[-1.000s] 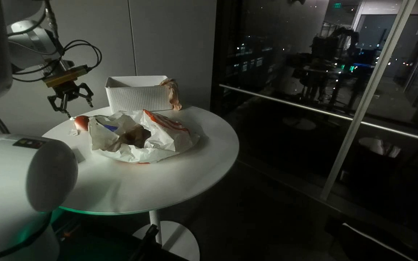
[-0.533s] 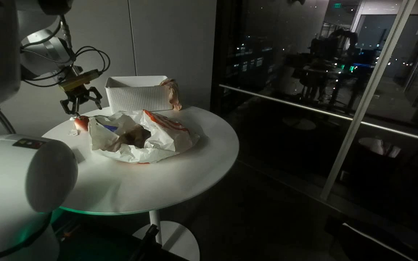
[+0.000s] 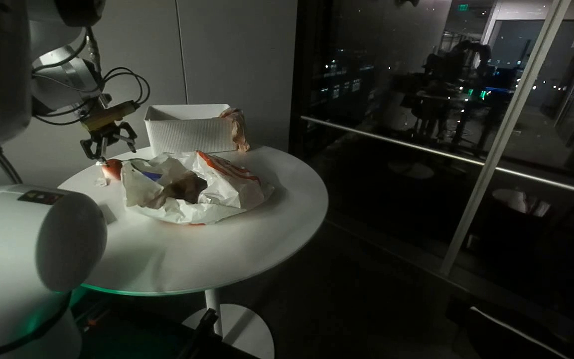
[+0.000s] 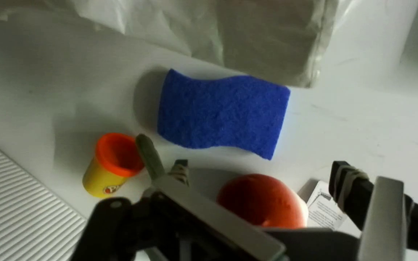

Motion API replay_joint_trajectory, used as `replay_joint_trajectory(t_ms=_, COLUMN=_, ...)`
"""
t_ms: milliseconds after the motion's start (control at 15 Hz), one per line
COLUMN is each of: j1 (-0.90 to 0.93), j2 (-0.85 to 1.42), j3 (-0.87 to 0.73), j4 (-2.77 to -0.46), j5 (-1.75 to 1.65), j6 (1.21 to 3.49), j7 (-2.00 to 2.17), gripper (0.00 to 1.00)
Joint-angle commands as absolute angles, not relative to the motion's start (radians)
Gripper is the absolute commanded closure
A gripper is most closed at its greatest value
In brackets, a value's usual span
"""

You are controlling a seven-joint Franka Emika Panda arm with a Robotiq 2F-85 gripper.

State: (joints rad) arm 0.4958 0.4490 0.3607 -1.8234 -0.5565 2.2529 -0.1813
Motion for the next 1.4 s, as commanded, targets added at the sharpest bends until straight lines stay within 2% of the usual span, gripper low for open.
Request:
replay_joint_trajectory(t_ms=0, j1=0.512, j2=0.522, j3=0.351, j4=-1.766, j5=-0.557, j6=2.348, j7=-0.241, gripper=0.0)
replay_joint_trajectory(t_ms=400, j1=0.522, j2=0.688, j3=0.324, j4=-1.669, j5=-0.555, j6=2.478, j7=-0.341, gripper=0.0)
replay_joint_trajectory(t_ms=467, j1=0.52, j2=0.709, j3=0.324, j4=-1.655, j5=-0.547, j6=2.487, j7=-0.358, gripper=0.24)
replay_joint_trajectory(t_ms=600, j1=0.515, j2=0.74, j3=0.332, j4=-1.634, j5=-0.531, j6=2.498, j7=-0.4, gripper=0.34)
replay_joint_trajectory(t_ms=1000, j1=0.542, j2=0.666, j3=0.323, j4=-1.641, j5=-0.506, j6=2.398, j7=-0.387, gripper=0.81)
replay_joint_trajectory(t_ms=1067, j1=0.546, j2=0.631, j3=0.32, j4=-1.658, j5=-0.511, j6=2.388, j7=-0.372, gripper=0.87)
replay_joint_trajectory(t_ms=1133, j1=0.545, j2=0.582, j3=0.32, j4=-1.687, j5=-0.511, j6=2.376, j7=-0.352, gripper=0.89)
replay_joint_trajectory(t_ms=1333, j1=0.54, j2=0.446, j3=0.312, j4=-1.75, j5=-0.503, j6=2.342, j7=-0.262, gripper=0.88)
